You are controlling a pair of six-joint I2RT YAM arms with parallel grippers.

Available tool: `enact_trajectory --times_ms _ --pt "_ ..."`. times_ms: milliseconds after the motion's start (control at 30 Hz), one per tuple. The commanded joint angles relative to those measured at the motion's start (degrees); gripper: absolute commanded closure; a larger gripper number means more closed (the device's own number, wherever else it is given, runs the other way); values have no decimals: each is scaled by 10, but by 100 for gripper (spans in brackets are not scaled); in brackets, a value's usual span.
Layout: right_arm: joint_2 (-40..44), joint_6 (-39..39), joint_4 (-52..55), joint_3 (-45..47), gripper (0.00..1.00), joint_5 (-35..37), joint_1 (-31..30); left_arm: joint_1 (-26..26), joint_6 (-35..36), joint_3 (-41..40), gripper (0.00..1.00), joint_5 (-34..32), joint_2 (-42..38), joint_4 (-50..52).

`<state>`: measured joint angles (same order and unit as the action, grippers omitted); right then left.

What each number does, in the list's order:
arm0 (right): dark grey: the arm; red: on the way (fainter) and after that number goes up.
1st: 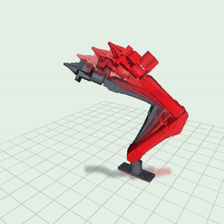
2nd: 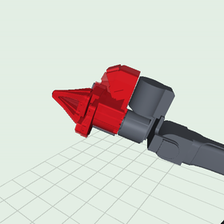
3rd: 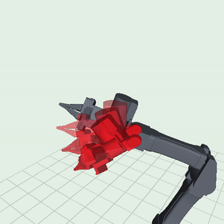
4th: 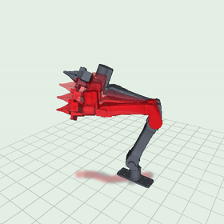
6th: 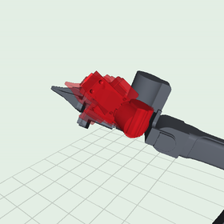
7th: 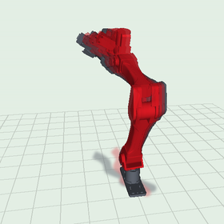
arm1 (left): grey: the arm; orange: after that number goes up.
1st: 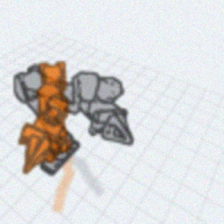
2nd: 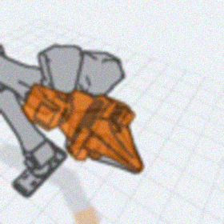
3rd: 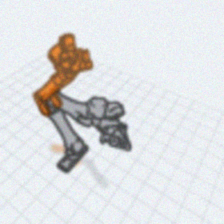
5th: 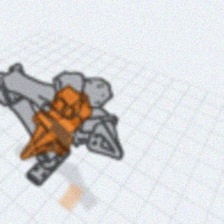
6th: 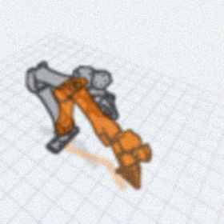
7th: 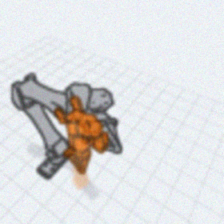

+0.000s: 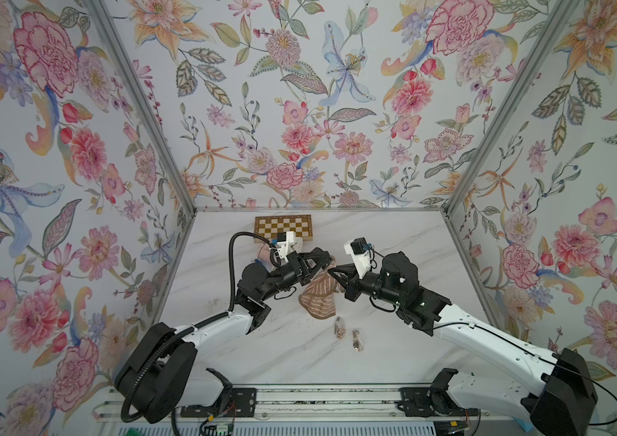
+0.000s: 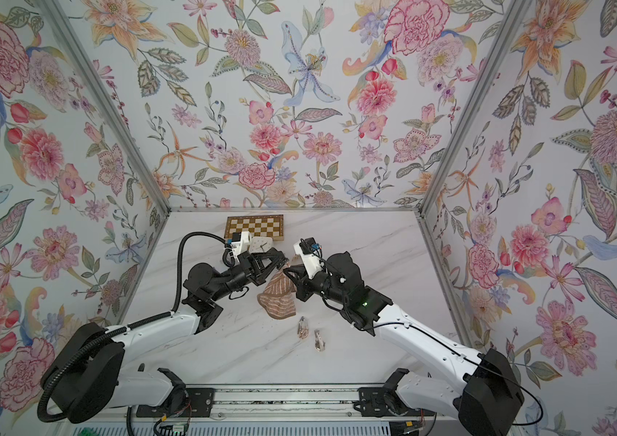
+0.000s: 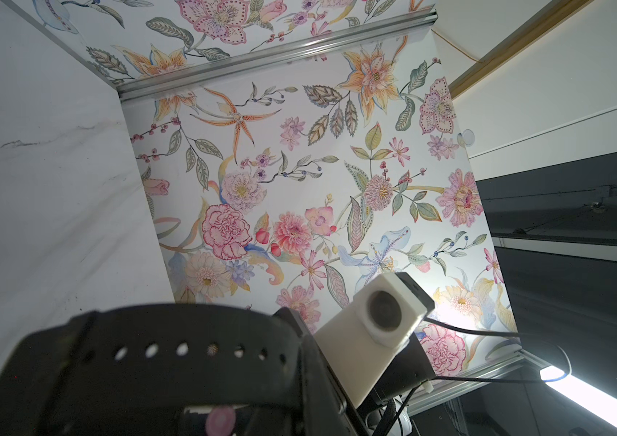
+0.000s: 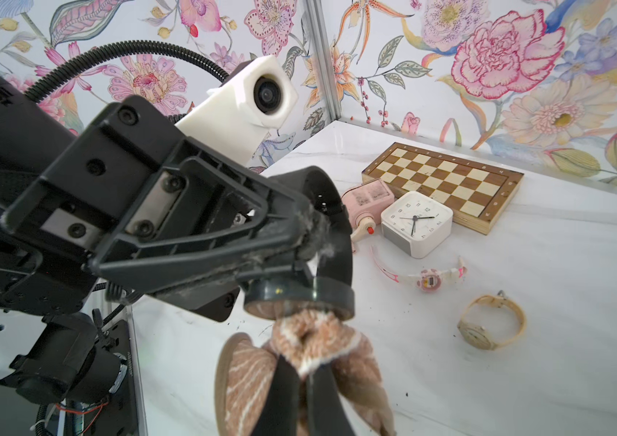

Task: Wipe the watch dial
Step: Wipe the dirt from the watch dial.

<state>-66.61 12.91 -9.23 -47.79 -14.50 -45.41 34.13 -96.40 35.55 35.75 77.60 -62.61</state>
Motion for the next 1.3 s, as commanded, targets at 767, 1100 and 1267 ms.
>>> enact_trajectory --times_ms 767,1100,1267 --pt "3 1 -20 2 100 -2 3 7 18 3 100 5 -19 3" --pt "-17 6 -22 -26 100 -10 -30 8 19 4 100 4 -15 1" --pt "-17 5 -25 -17 100 -8 -21 8 20 5 100 5 -19 5"
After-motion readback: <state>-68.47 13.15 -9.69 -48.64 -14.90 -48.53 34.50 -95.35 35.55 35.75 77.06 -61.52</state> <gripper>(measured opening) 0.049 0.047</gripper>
